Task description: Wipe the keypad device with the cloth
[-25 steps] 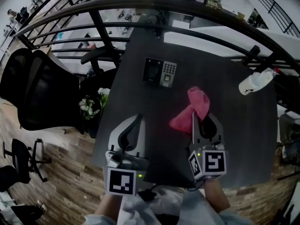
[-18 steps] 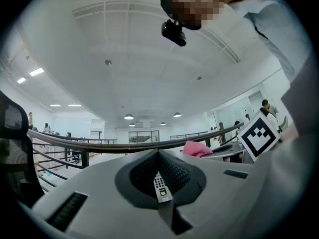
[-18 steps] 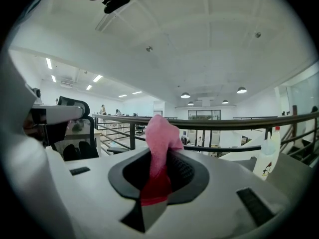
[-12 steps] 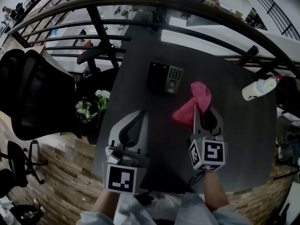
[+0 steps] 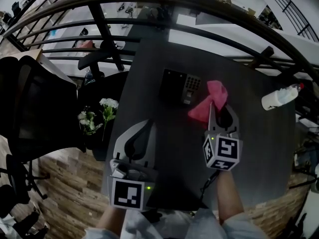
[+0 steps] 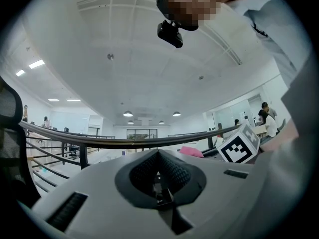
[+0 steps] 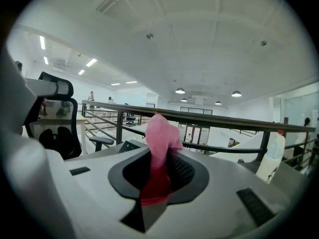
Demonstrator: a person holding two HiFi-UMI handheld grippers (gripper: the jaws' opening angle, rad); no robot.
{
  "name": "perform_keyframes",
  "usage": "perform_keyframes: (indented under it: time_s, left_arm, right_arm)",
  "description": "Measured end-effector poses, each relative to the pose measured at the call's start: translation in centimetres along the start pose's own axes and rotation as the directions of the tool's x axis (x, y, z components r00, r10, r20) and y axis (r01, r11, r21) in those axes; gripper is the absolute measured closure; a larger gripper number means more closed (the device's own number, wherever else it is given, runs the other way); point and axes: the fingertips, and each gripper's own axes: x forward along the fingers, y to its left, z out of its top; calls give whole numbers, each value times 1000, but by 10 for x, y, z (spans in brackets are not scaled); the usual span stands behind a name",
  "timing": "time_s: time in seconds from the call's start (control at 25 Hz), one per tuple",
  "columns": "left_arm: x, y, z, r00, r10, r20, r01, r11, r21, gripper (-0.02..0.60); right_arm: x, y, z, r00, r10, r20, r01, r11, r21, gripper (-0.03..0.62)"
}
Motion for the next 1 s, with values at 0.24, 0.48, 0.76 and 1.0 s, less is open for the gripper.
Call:
perform_keyframes:
  time_s: [0.24, 0.48, 0.76, 1.0]
  left_arm:
    - [6, 21, -9, 1000, 5, -4, -5, 1000, -6, 580]
    - [7, 36, -20, 1000, 4, -29, -4, 1000, -23, 580]
    - [11, 47, -28, 999, -8, -36, 7, 1000, -29, 580]
    - [7, 59, -37, 999, -5, -49, 3, 999, -32, 580]
  right_arm:
    - [29, 8, -9, 999, -20, -32, 19, 1000, -13, 516]
    - [57, 15, -17, 997, -43, -67, 39, 998, -53, 516]
    - [85, 30, -27, 993, -40, -107, 30, 995, -90, 516]
    - [98, 47, -32, 993, -22, -120, 9, 994, -110, 516]
